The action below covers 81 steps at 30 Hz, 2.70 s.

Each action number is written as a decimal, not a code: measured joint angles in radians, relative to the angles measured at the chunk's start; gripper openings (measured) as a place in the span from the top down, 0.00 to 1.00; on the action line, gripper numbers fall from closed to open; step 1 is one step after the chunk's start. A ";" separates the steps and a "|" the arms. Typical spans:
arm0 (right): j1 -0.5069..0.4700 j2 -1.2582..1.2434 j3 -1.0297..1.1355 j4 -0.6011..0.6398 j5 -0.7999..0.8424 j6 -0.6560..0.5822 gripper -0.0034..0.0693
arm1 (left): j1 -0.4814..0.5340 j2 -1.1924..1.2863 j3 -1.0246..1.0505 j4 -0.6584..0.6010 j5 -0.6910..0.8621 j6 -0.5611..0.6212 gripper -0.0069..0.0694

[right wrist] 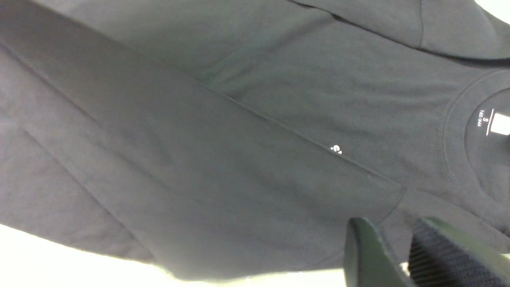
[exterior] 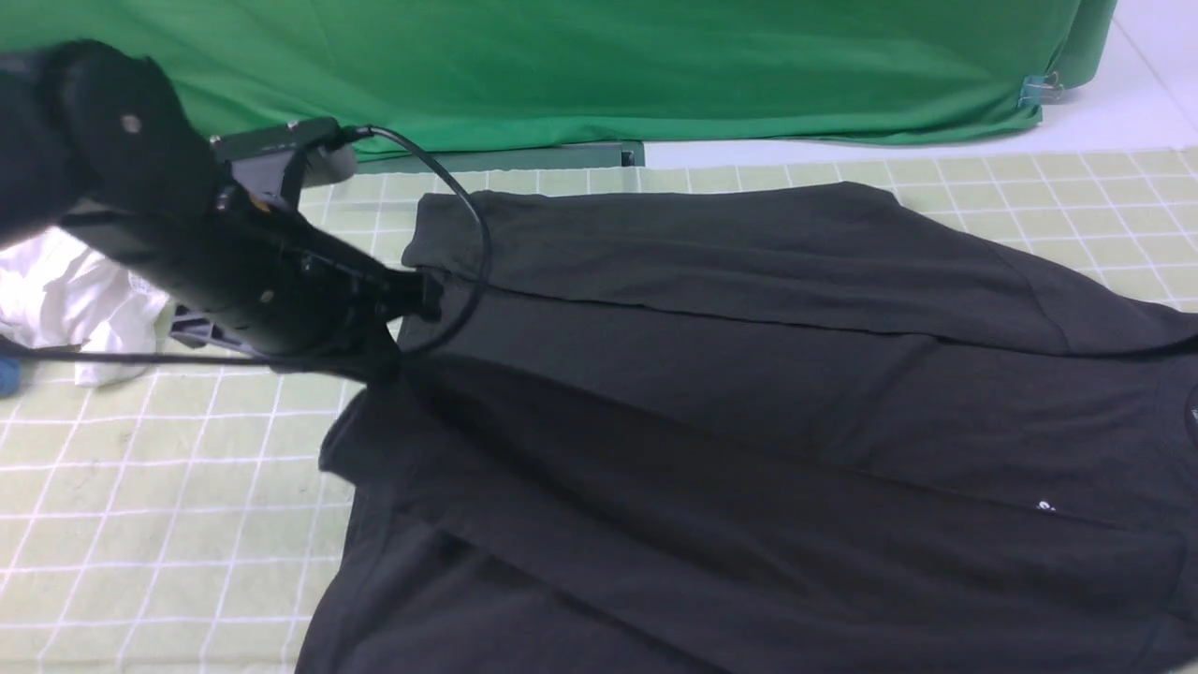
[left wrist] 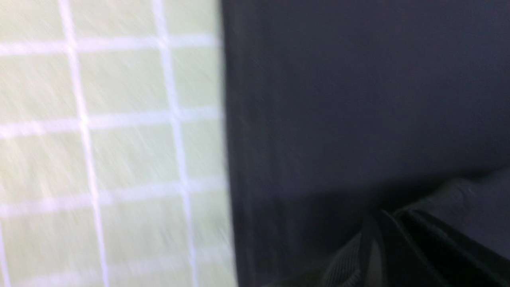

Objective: Fold a long-sleeved shirt over a green coffee tablecloth.
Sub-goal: 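Fold the left side of the black T-shirt inward over its body, then grab the top left corner of the dark shirt with the left gripper, then fold the left side of the dark shirt inward over its body with the left gripper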

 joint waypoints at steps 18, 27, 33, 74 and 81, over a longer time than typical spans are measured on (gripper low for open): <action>0.000 0.000 0.000 0.000 0.000 0.001 0.68 | 0.054 0.196 -0.186 0.010 -0.094 -0.006 0.68; 0.000 0.000 0.000 0.000 -0.015 0.000 0.66 | 0.114 0.359 -0.513 -0.057 0.055 -0.011 0.43; 0.000 0.000 0.000 0.000 -0.027 0.000 0.64 | 0.134 0.543 -0.641 -0.048 0.053 -0.084 0.40; 0.000 0.000 0.000 0.000 -0.087 0.000 0.63 | 0.238 0.670 -1.009 -0.489 0.228 -0.047 0.87; 0.000 0.000 0.000 0.001 -0.086 -0.001 0.63 | 0.237 0.562 -0.991 -0.427 0.408 -0.046 0.87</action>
